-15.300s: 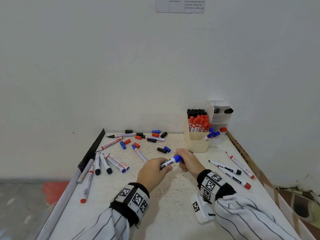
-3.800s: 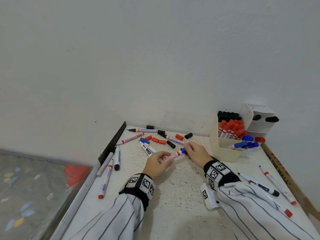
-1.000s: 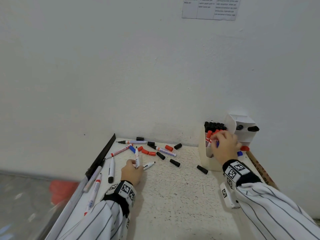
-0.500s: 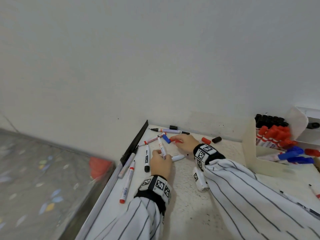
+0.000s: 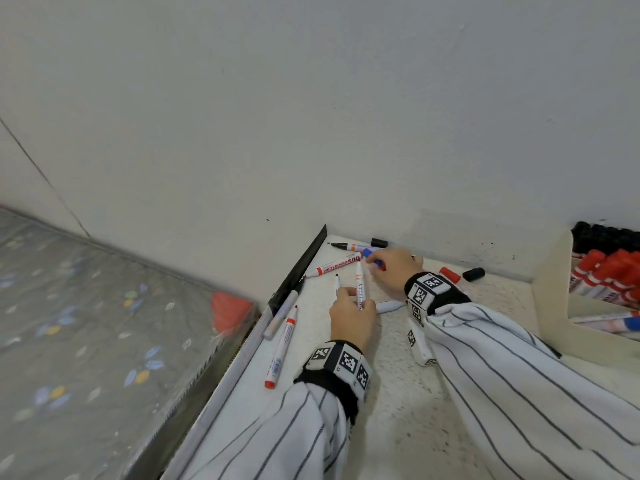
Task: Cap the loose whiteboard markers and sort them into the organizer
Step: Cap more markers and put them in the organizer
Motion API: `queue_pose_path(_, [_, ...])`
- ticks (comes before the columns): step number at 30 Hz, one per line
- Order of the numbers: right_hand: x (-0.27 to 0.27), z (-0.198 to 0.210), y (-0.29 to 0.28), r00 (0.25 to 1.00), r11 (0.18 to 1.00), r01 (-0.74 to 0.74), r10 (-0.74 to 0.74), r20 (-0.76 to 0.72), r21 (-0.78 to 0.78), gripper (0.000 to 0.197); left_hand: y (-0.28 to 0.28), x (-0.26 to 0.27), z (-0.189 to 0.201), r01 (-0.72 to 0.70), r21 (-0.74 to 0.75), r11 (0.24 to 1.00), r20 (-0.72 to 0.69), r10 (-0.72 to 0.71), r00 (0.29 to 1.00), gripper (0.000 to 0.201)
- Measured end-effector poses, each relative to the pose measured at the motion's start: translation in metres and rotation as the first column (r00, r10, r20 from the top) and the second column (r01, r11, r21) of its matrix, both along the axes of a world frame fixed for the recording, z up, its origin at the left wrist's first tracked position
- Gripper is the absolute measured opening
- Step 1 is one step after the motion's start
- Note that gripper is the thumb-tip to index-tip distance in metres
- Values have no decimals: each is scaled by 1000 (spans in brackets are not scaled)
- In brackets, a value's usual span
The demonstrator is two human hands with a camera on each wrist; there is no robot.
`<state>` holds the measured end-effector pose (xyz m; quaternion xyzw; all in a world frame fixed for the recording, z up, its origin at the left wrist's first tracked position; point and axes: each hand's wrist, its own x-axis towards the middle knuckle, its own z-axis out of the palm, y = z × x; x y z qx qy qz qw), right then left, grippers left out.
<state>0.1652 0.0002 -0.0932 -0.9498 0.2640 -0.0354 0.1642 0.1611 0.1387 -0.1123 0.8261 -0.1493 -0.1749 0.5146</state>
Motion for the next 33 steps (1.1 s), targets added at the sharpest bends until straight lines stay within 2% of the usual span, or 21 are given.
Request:
queue_pose_path(2, [-9,14,-6,980,986,69,-94,174,149,8,0,0,2,30,4,1000,1,-30,1000,25])
queue_pose_path(5, [-32,37,-15,937,956,102,-185,295,276,18,1,-2,2,83,13,996,9,-83,997,26])
queue_pose_path(7, [-52,46,-16,924,950,107,-204,324,293,23,1,-7,1,116,7,993,40,-116,992,26])
queue_pose_path(10, [-86,46,-15,910,962,111,-199,363,251,18,-2,-21,-3,185,-33,982,107,-181,978,21])
queue_pose_path(14, [-126,36,-15,901,955,140,-232,366,260,17,-6,-27,-5,305,-21,952,153,-298,942,16])
queue_pose_path(18, [-155,30,-9,905,952,99,-207,373,288,20,-2,-27,0,441,23,897,166,-439,883,24])
queue_pose_path(23, [-176,27,1,877,947,141,-255,407,289,18,-5,-26,5,559,81,825,193,-563,803,29])
queue_pose_path(27, [-187,26,10,906,933,130,-249,342,336,14,-5,-33,10,668,161,727,184,-687,703,31])
queue_pose_path(29, [-190,28,12,894,915,170,-299,333,365,6,-6,-40,14,702,164,693,171,-721,671,32])
queue_pose_path(33, [-204,32,15,889,898,170,-317,329,406,9,-4,-57,21,746,140,651,216,-755,619,25])
